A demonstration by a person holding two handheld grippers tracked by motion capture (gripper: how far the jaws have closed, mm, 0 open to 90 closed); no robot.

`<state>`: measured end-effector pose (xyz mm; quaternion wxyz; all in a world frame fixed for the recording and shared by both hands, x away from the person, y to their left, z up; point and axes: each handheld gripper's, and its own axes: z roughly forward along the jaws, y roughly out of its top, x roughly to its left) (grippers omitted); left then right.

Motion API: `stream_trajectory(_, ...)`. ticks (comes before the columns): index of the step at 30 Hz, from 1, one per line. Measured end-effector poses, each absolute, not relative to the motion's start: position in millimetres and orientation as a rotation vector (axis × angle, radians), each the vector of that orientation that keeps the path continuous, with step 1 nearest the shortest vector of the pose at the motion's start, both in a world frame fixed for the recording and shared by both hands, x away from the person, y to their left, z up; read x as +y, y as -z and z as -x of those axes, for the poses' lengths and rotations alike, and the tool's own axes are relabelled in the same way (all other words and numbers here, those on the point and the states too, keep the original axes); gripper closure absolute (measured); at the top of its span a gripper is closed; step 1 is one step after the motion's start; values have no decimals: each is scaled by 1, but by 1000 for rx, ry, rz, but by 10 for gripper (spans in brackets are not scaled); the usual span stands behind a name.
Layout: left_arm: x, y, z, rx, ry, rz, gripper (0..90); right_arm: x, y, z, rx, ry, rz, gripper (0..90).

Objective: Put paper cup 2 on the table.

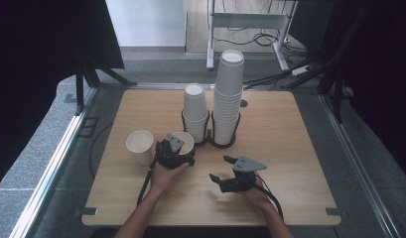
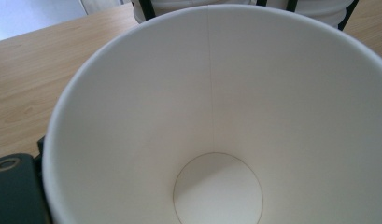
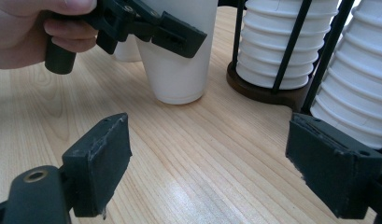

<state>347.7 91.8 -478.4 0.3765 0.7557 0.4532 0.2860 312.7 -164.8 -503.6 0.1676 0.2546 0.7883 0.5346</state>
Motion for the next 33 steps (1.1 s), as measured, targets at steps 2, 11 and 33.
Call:
stream_trajectory(2,92,479,-348,1159,-727,-1930,89,-166,503,-313,2243,-1520,-723,145)
stream_trajectory(11,91,479,-347,1164,-726,-1923,56,-164,504,-311,2256,-1526,-713,144)
stream_trajectory(33,109,460,-309,1183,-743,-1850,0,-165,501,-309,2240,-1521,-702,144)
